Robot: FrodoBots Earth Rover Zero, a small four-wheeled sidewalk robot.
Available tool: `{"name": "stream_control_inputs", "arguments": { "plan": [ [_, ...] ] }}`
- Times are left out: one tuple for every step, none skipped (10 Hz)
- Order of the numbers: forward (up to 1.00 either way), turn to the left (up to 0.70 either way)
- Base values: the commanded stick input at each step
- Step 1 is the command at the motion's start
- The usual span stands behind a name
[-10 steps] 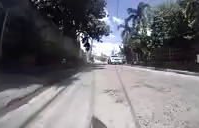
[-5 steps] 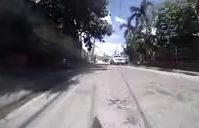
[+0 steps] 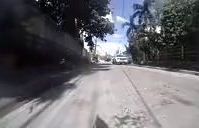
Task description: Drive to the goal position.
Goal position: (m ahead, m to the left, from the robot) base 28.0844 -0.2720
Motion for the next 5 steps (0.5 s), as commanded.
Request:
{"name": "stream_control_inputs", "arguments": {
  "plan": [
    [1.0, -0.09],
    [1.0, -0.18],
    [1.0, -0.3],
    [1.0, -0.37],
    [1.0, -0.11]
  ]
}}
